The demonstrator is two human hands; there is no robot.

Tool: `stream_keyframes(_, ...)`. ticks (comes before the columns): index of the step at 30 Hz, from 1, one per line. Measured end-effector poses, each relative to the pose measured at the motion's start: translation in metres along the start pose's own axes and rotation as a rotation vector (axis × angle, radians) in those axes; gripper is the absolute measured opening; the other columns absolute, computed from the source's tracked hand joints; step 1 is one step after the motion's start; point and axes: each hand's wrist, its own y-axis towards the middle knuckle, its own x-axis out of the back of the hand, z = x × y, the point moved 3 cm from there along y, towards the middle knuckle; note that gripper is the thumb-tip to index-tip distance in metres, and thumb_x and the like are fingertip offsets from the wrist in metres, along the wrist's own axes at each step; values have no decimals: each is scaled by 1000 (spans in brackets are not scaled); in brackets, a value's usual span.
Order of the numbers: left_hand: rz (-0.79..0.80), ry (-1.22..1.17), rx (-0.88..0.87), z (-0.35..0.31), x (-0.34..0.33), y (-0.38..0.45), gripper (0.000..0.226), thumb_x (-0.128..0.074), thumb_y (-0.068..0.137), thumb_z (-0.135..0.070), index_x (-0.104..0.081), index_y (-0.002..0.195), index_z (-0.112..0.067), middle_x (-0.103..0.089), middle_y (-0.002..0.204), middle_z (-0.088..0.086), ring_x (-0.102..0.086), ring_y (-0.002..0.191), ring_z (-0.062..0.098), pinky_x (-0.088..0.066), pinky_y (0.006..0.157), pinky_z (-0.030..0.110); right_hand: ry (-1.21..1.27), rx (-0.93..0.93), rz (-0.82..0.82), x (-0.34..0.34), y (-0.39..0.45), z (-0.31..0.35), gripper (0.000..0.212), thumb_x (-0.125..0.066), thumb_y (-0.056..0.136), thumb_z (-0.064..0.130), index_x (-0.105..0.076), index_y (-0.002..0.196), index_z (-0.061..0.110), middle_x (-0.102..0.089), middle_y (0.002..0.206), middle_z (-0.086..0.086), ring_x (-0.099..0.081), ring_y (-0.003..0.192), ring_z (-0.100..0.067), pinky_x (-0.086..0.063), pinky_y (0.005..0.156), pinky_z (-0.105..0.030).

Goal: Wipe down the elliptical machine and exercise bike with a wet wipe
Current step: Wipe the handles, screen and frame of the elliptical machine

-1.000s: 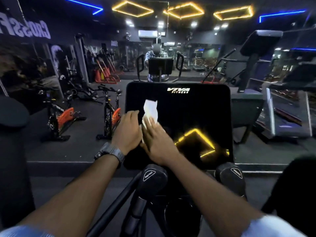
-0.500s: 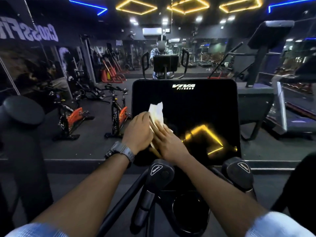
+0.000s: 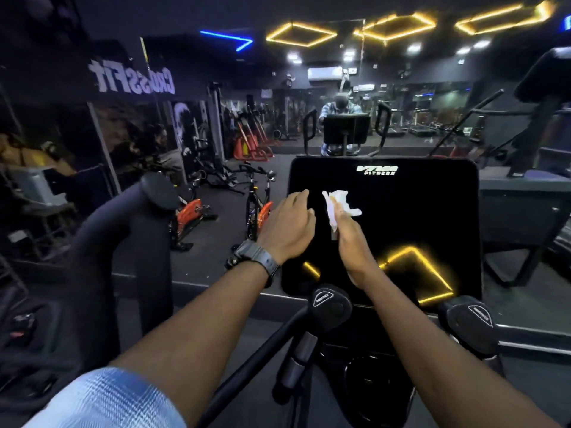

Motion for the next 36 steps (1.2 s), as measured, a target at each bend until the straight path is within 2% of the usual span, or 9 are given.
stream_keyframes(5,-197,11,-71,-9,74,-9,35,-33,102,-18,-57,121,-2,-65,115,16,-59,106,32,-46,95,48,200,123,116,-50,-20,75,58,-29,96,62,-63,124,24,-66,125,-12,-59,120,-17,-46,104,-42)
stream_keyframes(9,-363,228,-171,-7,138,-41,48,-38,98,-11,-50,140,10,-60,134,27,-56,126,39,-43,112,48,280,253,225,-104,-38,106,77,-39,89,73,-47,143,18,-53,144,-4,-45,136,-15,-30,118,-43)
stream_keyframes(15,-536,247,-73,32,212,-99,39,-41,100,-15,-64,130,-4,-70,125,15,-63,117,31,-39,114,43,-54,374,299,-186,-58,114,83,-28,91,75,-29,154,21,-28,160,5,-21,147,-4,-17,123,-40)
stream_keyframes(18,-438,76,125,69,223,-119,36,-36,109,-33,-67,110,-14,-74,109,8,-67,104,29,-50,92,46,-268,423,245,-209,-61,114,90,-26,88,77,-13,157,21,-8,164,8,-2,149,1,-9,125,-35)
stream_keyframes(20,-366,-51,175,85,218,-131,42,-34,108,-43,-67,99,-17,-73,101,5,-67,97,27,-51,89,46,-293,406,204,-212,-54,122,102,-21,80,87,-10,157,21,-8,164,8,-4,149,0,-10,124,-36)
stream_keyframes(25,-283,-196,207,98,204,-141,53,-31,108,-50,-71,117,-17,-74,116,5,-66,111,21,-49,98,39,-250,369,164,-213,-69,109,104,-25,76,90,-13,157,26,-14,163,10,-14,141,14,-19,121,-26)
stream_keyframes(28,-272,-166,169,97,204,-139,59,-28,109,-50,-70,107,-8,-75,104,10,-68,102,28,-50,90,41,-289,411,156,-217,-81,104,105,-27,77,90,-13,157,24,-12,163,11,-7,147,5,-15,124,-36)
stream_keyframes(32,-298,-16,196,95,194,-132,52,-24,109,-47,-65,114,-15,-71,110,11,-65,103,37,-38,76,38,-250,309,125,-219,-48,133,112,-27,72,93,-22,156,20,-21,162,4,-17,147,-3,-17,123,-38)
stream_keyframes(36,-380,-94,211,99,189,-139,42,-29,110,-44,-67,113,-27,-70,111,0,-62,110,26,-32,81,33,-329,377,90,-217,-79,106,105,-32,76,89,-15,157,25,-21,162,6,-19,147,-3,-22,122,-38)
